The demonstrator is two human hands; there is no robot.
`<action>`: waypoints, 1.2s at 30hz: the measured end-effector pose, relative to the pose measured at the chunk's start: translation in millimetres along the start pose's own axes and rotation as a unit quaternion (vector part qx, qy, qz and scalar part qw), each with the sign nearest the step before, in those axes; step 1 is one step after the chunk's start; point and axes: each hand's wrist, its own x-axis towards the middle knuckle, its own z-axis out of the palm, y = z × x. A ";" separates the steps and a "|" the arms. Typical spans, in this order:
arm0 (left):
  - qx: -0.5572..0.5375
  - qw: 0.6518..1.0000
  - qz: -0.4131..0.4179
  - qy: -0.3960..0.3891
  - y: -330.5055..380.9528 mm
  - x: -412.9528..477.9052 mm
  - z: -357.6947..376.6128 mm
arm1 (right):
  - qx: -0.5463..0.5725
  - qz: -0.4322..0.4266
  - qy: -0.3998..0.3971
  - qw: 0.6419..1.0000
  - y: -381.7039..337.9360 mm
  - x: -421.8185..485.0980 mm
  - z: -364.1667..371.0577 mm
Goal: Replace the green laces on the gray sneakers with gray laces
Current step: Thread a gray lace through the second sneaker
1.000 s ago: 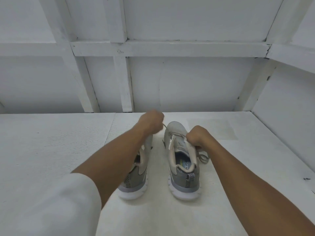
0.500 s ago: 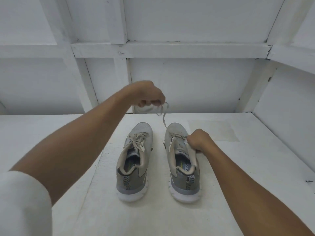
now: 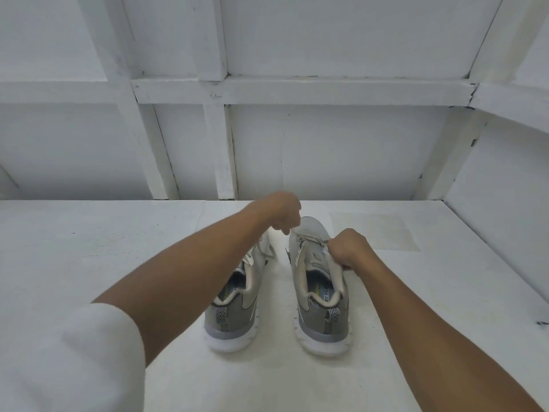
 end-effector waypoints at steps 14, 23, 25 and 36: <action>0.070 0.984 -0.050 0.158 -36.6 8.5 -0.1 | 0.031 0.004 -0.005 0.999 -1.1 -6.4 -2.9; -0.204 0.978 -0.014 0.029 -17.9 -0.7 -12.0 | 0.100 0.029 -0.097 0.990 -11.8 -14.7 -24.1; -0.237 0.971 0.013 0.020 -4.6 -0.5 -5.8 | 0.092 0.028 -0.111 0.989 -16.2 -17.5 -30.5; -0.167 0.977 0.035 0.125 22.9 20.9 50.9 | 0.173 0.051 -0.102 0.978 -2.5 -3.9 -22.3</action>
